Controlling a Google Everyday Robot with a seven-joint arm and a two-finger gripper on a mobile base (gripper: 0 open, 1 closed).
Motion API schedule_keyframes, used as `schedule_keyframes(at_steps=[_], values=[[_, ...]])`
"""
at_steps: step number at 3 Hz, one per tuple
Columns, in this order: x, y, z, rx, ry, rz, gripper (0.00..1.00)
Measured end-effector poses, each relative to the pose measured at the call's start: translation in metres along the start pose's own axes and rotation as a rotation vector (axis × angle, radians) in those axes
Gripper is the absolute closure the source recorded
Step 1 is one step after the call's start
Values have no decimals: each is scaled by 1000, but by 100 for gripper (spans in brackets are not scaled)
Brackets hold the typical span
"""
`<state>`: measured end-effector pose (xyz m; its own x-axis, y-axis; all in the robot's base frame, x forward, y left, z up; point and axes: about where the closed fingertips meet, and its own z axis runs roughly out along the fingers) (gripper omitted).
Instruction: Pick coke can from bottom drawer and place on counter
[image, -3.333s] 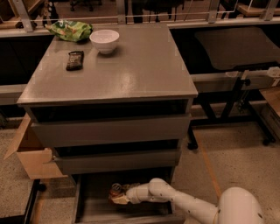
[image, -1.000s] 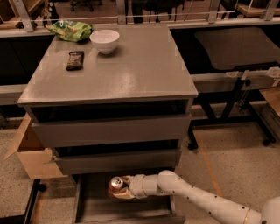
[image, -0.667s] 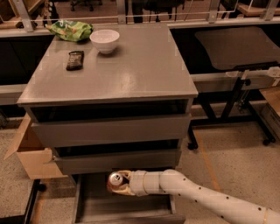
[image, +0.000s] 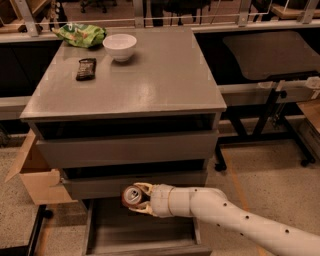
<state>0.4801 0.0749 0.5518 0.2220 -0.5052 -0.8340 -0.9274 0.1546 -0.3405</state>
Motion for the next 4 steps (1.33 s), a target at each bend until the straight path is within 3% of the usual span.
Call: schedule_keyframes(at_steps=[1, 2, 4], values=[[0, 0, 0, 0, 0, 1, 100], [-30, -21, -18, 24, -14, -86, 100], [-119, -79, -71, 88, -16, -307, 100]])
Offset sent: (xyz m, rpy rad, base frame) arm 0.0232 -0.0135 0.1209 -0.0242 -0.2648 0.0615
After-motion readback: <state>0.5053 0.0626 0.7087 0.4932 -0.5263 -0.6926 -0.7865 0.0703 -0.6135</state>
